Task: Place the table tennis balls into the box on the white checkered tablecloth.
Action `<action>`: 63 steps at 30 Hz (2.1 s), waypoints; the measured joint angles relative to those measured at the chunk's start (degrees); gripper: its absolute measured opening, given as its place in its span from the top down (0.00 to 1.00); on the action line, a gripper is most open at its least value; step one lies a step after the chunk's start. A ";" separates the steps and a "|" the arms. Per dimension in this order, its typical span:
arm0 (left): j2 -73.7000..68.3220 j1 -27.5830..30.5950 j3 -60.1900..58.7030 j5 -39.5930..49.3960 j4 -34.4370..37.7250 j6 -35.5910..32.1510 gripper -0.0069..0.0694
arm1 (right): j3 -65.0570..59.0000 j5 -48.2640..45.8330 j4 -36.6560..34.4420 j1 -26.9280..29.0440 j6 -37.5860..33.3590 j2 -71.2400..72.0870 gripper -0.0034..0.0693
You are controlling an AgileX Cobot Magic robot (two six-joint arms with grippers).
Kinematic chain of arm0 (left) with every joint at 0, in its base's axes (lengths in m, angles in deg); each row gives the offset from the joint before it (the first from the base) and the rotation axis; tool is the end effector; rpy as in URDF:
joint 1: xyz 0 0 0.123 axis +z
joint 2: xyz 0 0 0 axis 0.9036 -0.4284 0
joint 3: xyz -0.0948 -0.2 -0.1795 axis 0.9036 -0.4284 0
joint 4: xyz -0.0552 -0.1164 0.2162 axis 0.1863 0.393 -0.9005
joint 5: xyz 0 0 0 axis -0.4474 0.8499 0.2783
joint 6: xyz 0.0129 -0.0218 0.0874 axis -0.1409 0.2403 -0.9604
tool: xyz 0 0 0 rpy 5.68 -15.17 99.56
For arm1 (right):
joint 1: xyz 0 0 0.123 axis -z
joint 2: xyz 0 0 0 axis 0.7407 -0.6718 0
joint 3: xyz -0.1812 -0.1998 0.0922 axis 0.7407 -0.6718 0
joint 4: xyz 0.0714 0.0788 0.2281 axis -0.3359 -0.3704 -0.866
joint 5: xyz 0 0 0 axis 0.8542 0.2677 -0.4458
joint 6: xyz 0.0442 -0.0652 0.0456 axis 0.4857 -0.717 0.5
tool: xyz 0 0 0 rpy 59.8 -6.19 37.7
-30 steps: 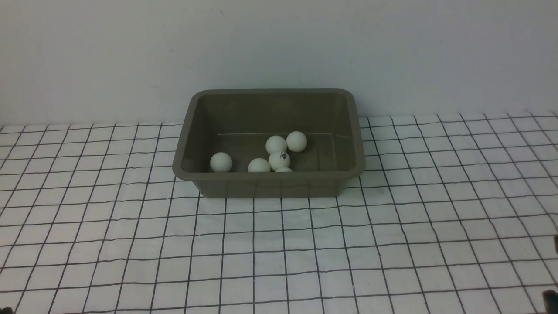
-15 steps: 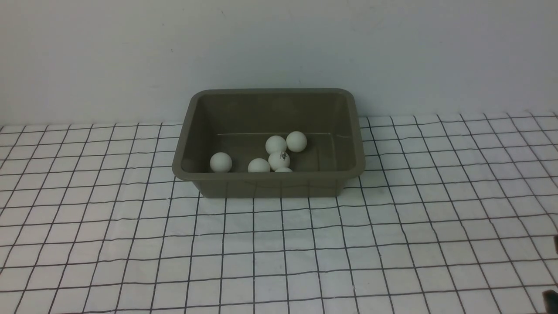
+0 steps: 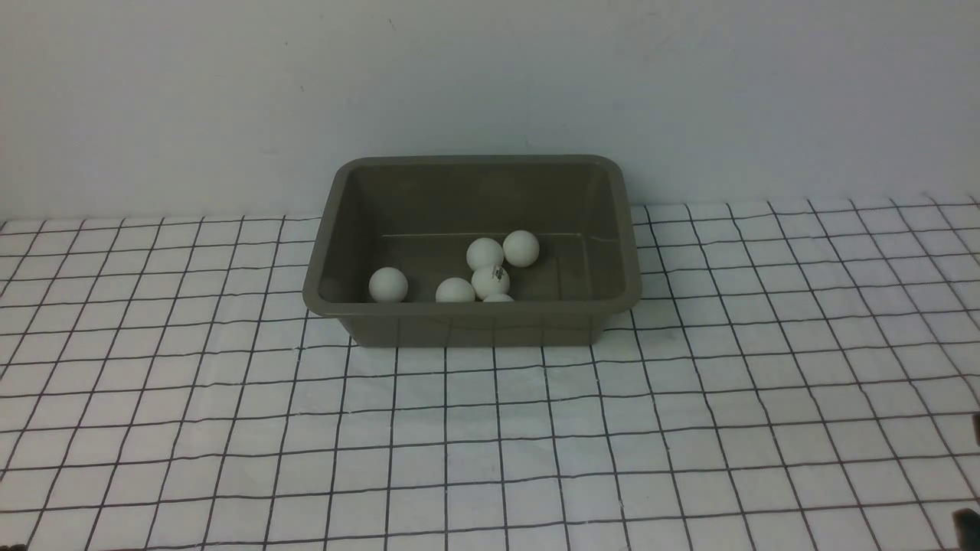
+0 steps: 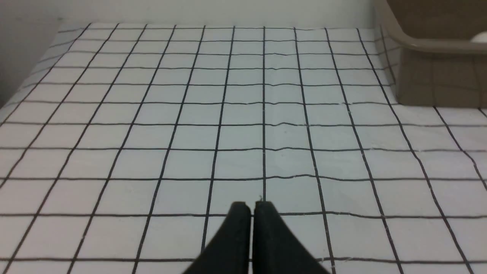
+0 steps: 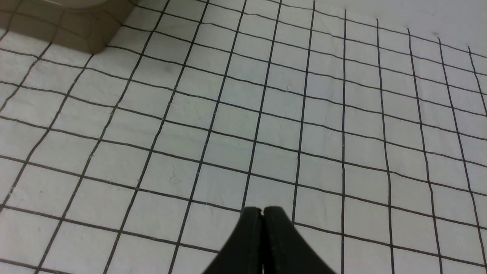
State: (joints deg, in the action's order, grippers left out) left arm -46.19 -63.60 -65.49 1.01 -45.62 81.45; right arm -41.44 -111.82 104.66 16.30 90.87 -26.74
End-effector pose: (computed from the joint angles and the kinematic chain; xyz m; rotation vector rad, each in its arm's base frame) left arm 0.0522 0.0044 0.1703 -0.1023 1.8801 0.0054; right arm 0.1174 0.0253 0.2586 -0.2771 2.1945 -0.1662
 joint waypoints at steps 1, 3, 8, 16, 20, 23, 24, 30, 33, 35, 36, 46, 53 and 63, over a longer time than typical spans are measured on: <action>0.00 0.00 0.00 0.00 0.28 -0.57 0.91 | 0.00 0.00 0.00 0.00 0.00 0.00 0.98; 0.00 0.00 0.00 -0.11 3.13 -6.88 0.91 | 0.00 0.00 0.00 0.00 0.00 0.00 0.98; 0.00 0.00 0.00 -0.11 4.10 -10.91 0.91 | 0.00 0.00 0.00 0.00 0.00 0.00 0.98; 0.00 0.00 0.00 -0.11 4.17 -10.99 0.91 | 0.00 0.00 0.00 0.00 0.00 0.00 0.98; 0.00 0.00 0.00 -0.11 4.17 -10.99 0.91 | 0.00 0.00 0.00 0.00 0.00 0.00 0.98; 0.00 0.00 0.00 -0.11 4.17 -10.99 0.91 | 0.00 0.06 0.22 1.19 0.00 0.07 0.98; 0.00 0.00 0.00 -0.11 4.17 -10.99 0.91 | 0.00 0.39 0.27 2.64 0.08 0.23 0.98; 0.00 0.00 0.00 -0.11 4.22 -10.99 0.91 | -0.38 8.27 -9.18 25.71 2.21 5.60 0.98; 0.00 0.00 0.00 -0.11 4.22 -10.99 0.91 | -2.52 13.23 -13.31 32.48 0.31 10.04 0.98; 0.00 0.00 0.00 -0.11 4.22 -10.99 0.91 | -4.19 15.49 -14.12 34.33 -0.76 12.16 0.98; 0.00 0.00 0.00 -0.11 4.22 -10.99 0.91 | -4.82 16.68 -14.54 34.81 -1.23 13.25 0.98; 0.00 0.00 0.00 -0.11 4.22 -10.99 0.91 | -18.95 23.47 -18.47 37.13 -2.29 29.30 0.98; 0.00 0.00 0.00 -0.11 4.22 -10.99 0.91 | -20.02 24.83 -19.38 37.13 -2.48 31.65 0.98; 0.00 0.00 0.00 -0.11 4.22 -10.99 0.91 | -22.88 25.31 -23.21 37.13 -8.16 35.52 0.98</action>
State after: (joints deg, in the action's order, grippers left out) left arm -46.19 -63.60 -65.49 0.89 -41.40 70.46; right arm -64.32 -86.51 81.45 53.44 82.71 8.78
